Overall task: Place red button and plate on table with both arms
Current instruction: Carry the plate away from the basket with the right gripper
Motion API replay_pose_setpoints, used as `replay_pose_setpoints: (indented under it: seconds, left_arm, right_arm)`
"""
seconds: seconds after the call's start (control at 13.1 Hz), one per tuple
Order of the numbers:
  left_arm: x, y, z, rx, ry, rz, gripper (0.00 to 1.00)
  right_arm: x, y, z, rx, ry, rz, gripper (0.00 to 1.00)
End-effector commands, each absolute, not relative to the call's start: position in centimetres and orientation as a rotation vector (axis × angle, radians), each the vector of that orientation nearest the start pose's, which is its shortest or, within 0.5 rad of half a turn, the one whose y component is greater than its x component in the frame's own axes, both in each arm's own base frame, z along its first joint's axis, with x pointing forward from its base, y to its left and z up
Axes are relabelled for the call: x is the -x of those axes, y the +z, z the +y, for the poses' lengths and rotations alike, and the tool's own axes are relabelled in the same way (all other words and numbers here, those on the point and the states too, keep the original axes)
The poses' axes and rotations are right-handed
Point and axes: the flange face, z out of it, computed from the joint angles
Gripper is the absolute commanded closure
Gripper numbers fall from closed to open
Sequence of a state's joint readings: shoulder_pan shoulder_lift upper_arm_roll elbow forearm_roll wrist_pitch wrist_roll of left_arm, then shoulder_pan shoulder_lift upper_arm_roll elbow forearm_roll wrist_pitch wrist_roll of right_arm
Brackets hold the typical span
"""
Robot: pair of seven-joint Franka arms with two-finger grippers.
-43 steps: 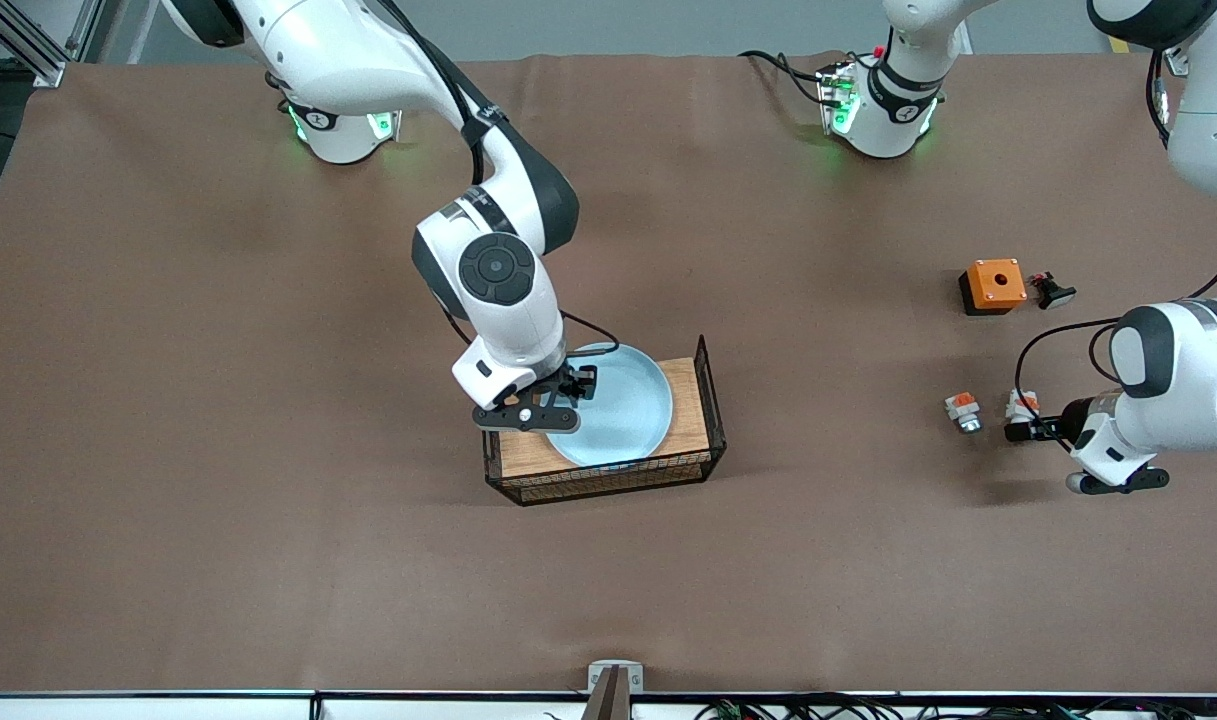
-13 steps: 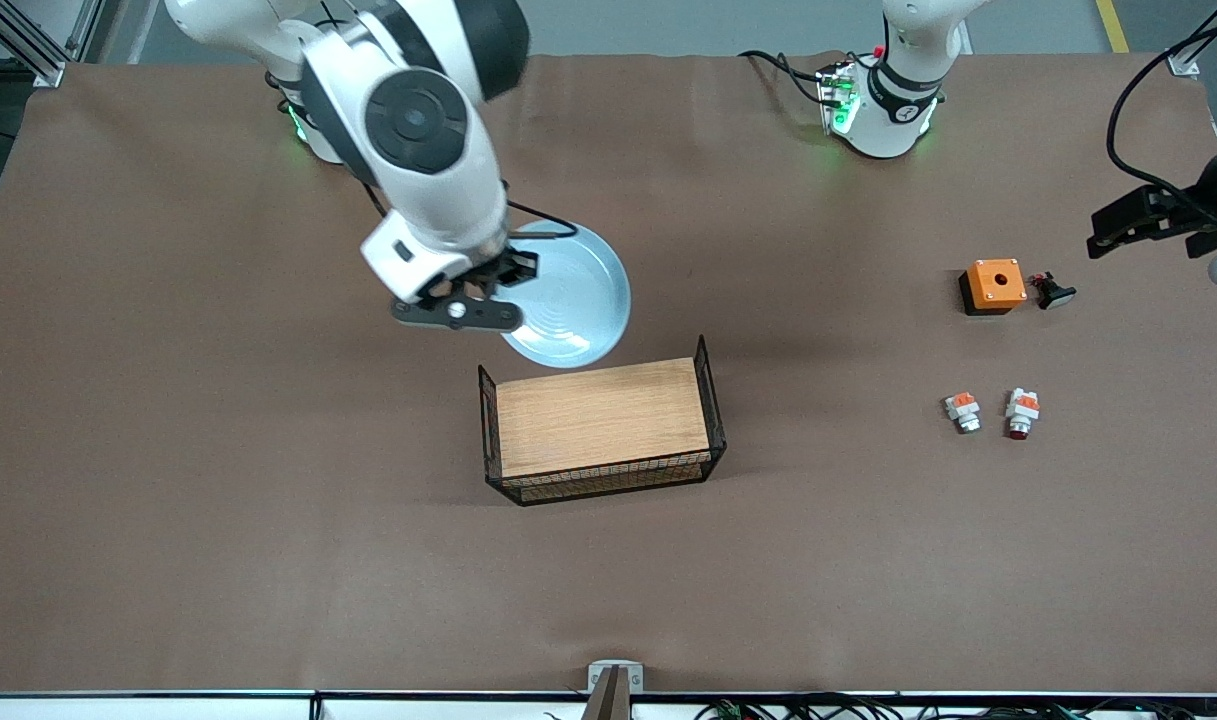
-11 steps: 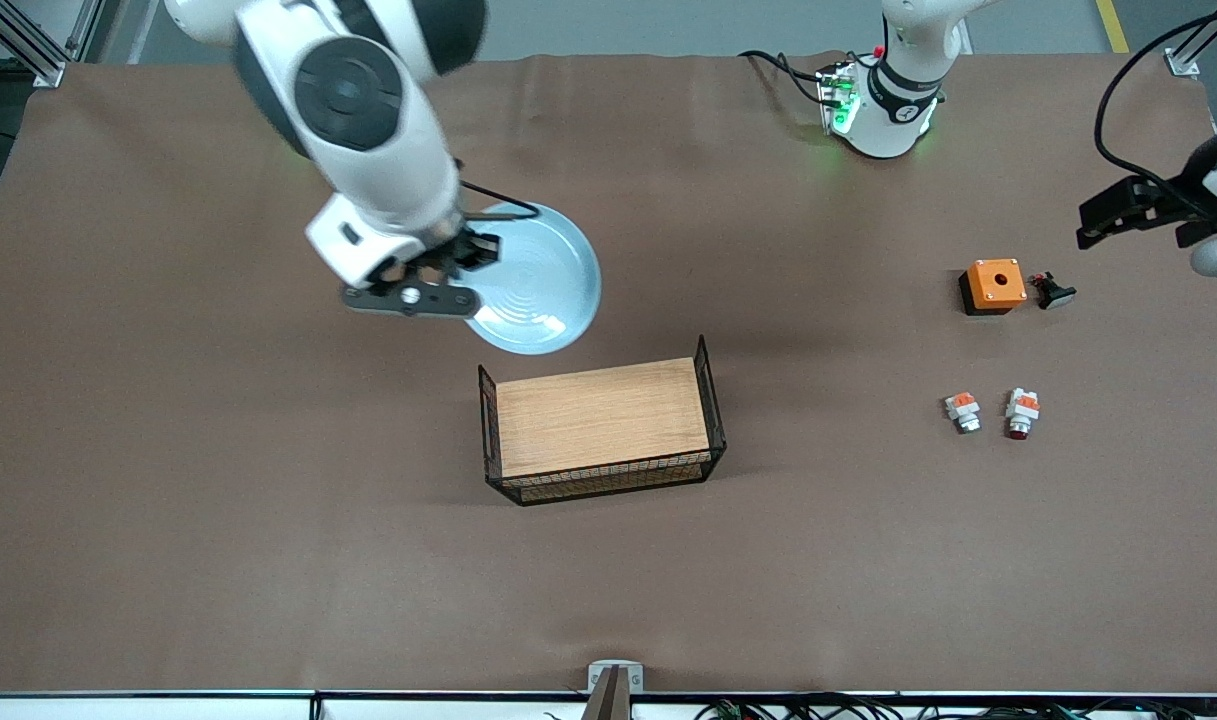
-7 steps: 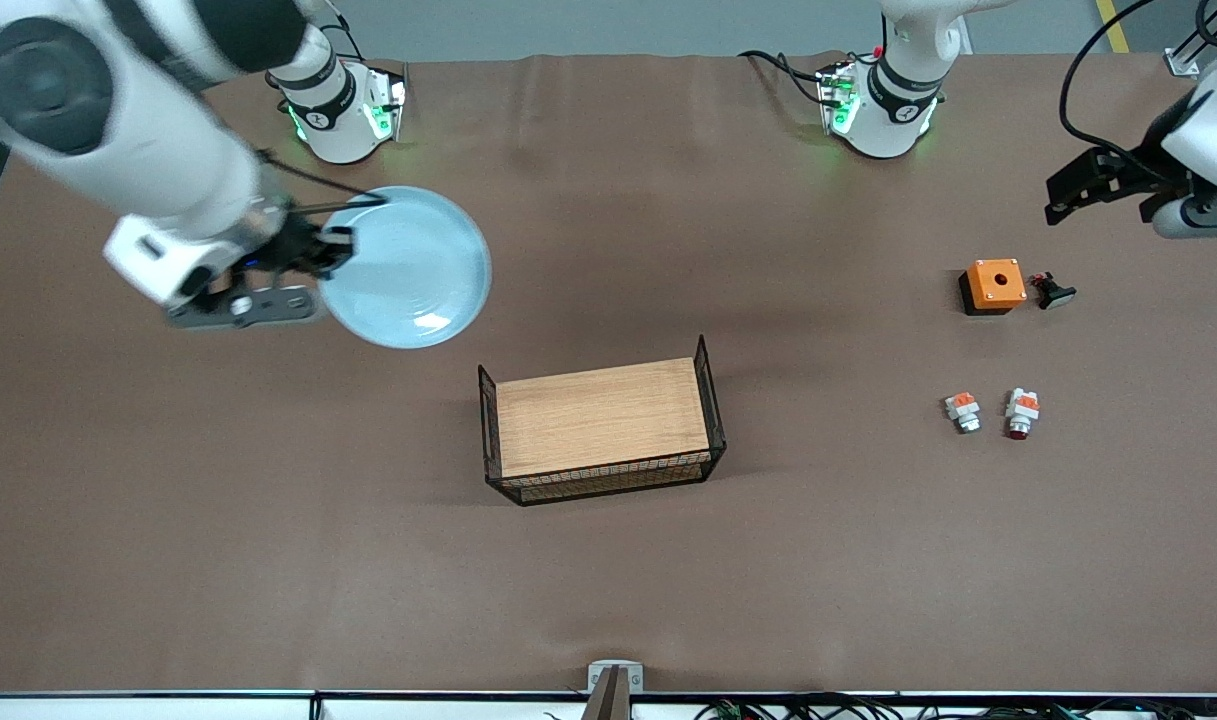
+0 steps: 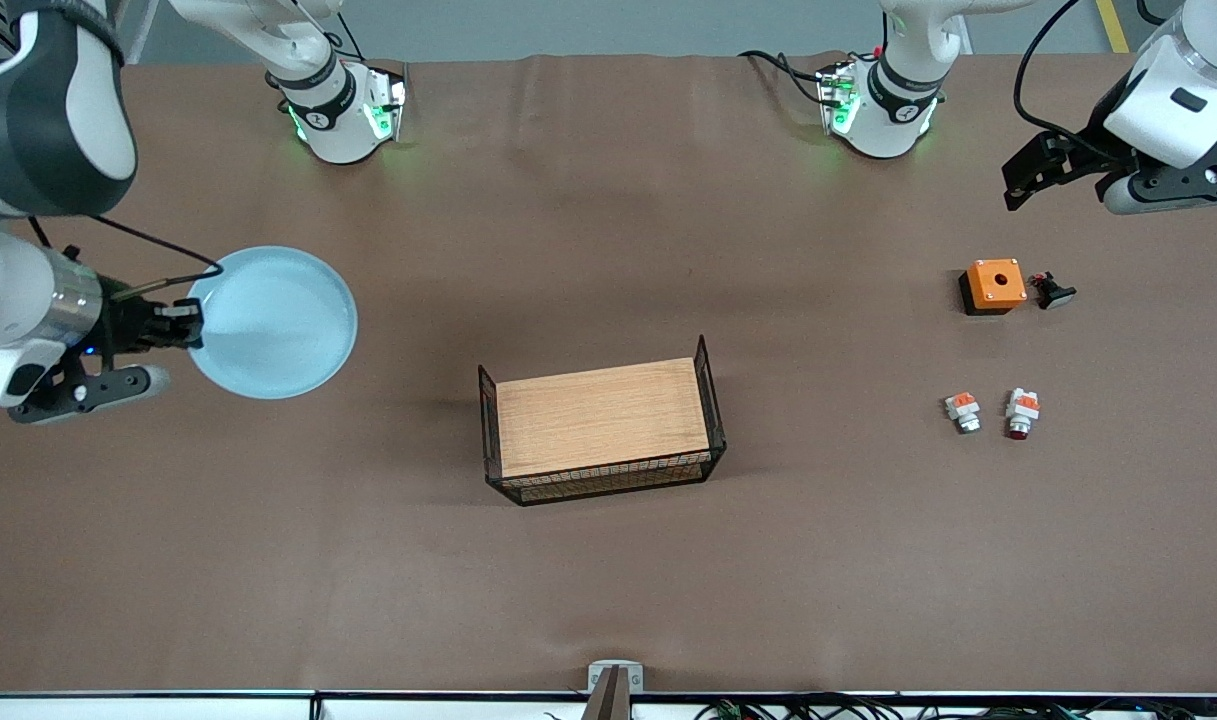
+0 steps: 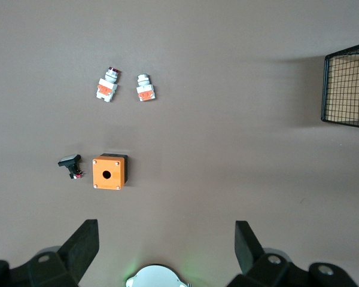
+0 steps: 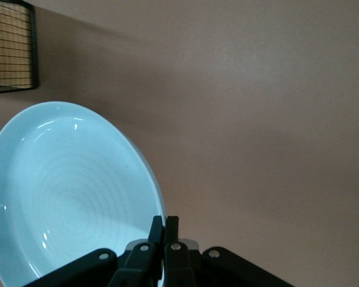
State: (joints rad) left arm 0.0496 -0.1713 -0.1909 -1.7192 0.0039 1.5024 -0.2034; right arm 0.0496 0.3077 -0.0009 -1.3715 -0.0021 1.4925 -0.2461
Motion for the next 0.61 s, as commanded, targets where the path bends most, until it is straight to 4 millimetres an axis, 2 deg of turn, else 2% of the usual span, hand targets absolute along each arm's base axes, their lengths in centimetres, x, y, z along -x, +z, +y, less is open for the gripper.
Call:
replay_pose_setpoints:
  seconds: [0.0, 0.15, 0.31, 0.38, 0.54]
  left_arm:
    - [-49.7, 63.3, -7.3, 3.109, 0.056, -0.116, 0.0]
    - [-50.0, 63.7, -7.0, 3.112, 0.047, -0.118, 0.0]
    - [-50.6, 63.6, -6.9, 3.113, 0.047, -0.124, 0.0]
    - [-51.0, 63.3, -7.0, 3.114, 0.057, -0.122, 0.0]
    - [-51.1, 63.9, -6.9, 3.115, 0.038, -0.131, 0.0]
  right_arm:
    - [-63.5, 50.0, -1.9, 3.063, 0.218, -0.59, 0.98]
    - [-64.4, 46.0, -5.0, 3.06, 0.17, -0.615, 0.98]
    - [-65.0, 41.6, -7.2, 3.06, 0.125, -0.645, 0.98]
    - [-65.3, 39.3, -7.9, 3.062, 0.113, -0.642, 0.98]
    - [-65.9, 35.7, -8.4, 3.059, 0.123, -0.633, 0.98]
